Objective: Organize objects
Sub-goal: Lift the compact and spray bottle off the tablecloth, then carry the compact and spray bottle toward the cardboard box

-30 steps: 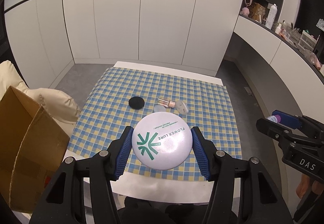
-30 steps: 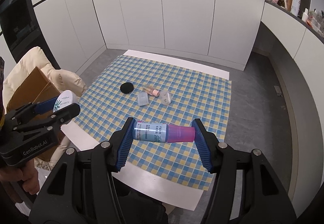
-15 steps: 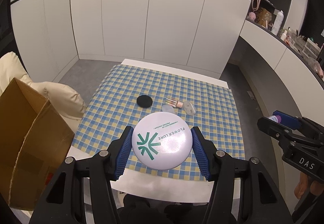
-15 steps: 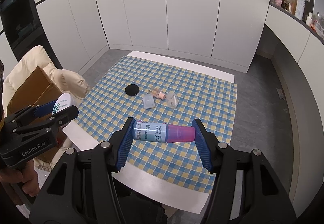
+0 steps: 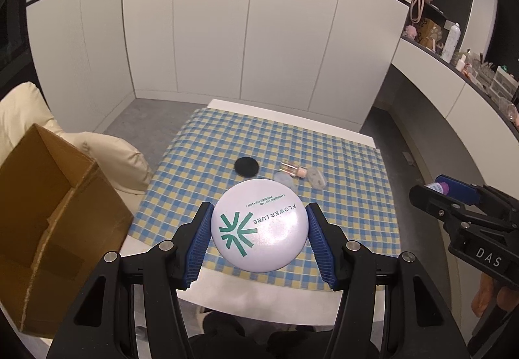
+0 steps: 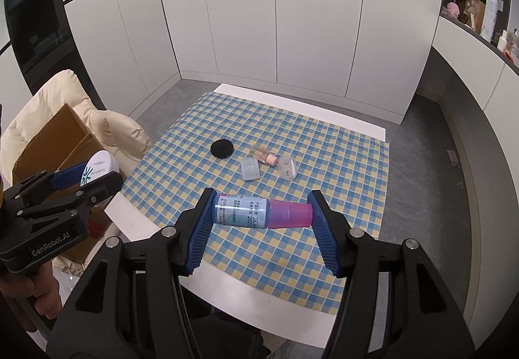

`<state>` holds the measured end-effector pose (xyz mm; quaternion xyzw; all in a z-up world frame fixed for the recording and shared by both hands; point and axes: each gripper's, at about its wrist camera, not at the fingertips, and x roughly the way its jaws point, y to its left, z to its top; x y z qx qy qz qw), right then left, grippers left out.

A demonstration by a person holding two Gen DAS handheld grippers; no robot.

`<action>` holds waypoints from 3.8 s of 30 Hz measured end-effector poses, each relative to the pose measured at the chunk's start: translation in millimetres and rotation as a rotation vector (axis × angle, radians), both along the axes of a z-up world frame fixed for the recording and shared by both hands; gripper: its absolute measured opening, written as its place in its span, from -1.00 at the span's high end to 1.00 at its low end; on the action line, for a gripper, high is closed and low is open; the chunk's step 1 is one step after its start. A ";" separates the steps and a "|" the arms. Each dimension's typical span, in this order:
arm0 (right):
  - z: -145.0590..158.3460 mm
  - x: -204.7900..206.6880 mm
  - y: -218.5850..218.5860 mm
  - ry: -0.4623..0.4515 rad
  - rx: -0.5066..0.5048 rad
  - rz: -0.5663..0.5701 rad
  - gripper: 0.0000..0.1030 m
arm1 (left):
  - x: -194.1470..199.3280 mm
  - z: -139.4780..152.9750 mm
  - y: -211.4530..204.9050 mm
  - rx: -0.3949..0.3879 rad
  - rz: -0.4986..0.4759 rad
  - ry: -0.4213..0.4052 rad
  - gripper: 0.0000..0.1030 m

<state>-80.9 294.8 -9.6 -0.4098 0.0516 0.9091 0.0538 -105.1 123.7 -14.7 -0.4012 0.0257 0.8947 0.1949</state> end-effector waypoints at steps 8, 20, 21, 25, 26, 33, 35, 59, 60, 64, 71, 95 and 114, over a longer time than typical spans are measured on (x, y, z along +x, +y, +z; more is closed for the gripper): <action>-0.3 -5.9 -10.9 0.005 0.001 0.019 -0.16 | -3.2 -0.4 -14.0 0.006 0.024 0.001 -0.12; -1.6 -16.3 -28.9 0.005 0.002 0.051 -0.16 | -2.6 2.1 -29.1 0.009 0.046 0.018 -0.12; -1.3 -17.2 -30.3 0.006 0.001 0.054 -0.16 | -2.5 3.0 -30.4 0.010 0.049 0.023 -0.12; -1.0 -21.1 -36.2 0.008 0.001 0.064 -0.16 | -3.1 5.2 -37.3 0.011 0.060 0.033 -0.12; -0.8 -21.7 -37.6 0.008 0.001 0.067 -0.16 | -3.4 4.8 -39.2 0.012 0.063 0.031 -0.12; -0.5 -26.5 -48.0 0.010 0.002 0.085 -0.16 | -4.5 5.7 -50.5 0.011 0.081 0.037 -0.12; -0.4 -28.0 -51.0 0.011 0.002 0.090 -0.16 | -5.1 5.2 -53.7 0.011 0.089 0.036 -0.12; -1.1 -46.4 -92.0 0.015 -0.003 0.155 -0.16 | -3.4 3.7 -92.0 0.008 0.169 0.039 -0.12; -1.2 -47.0 -94.0 0.016 -0.003 0.158 -0.16 | -3.3 3.7 -94.3 0.009 0.172 0.039 -0.12; -1.4 -49.8 -102.4 0.018 -0.003 0.172 -0.16 | -2.5 4.1 -102.7 0.009 0.188 0.041 -0.12; -0.4 -56.1 -117.2 0.020 -0.003 0.189 -0.16 | -0.2 4.1 -116.5 0.008 0.219 0.041 -0.12; 1.7 -70.7 -171.9 0.029 -0.007 0.284 -0.16 | 7.6 5.8 -167.5 0.007 0.323 0.040 -0.12; 3.7 -78.9 -218.9 0.030 -0.005 0.371 -0.16 | 26.8 5.7 -204.7 0.002 0.413 0.038 -0.12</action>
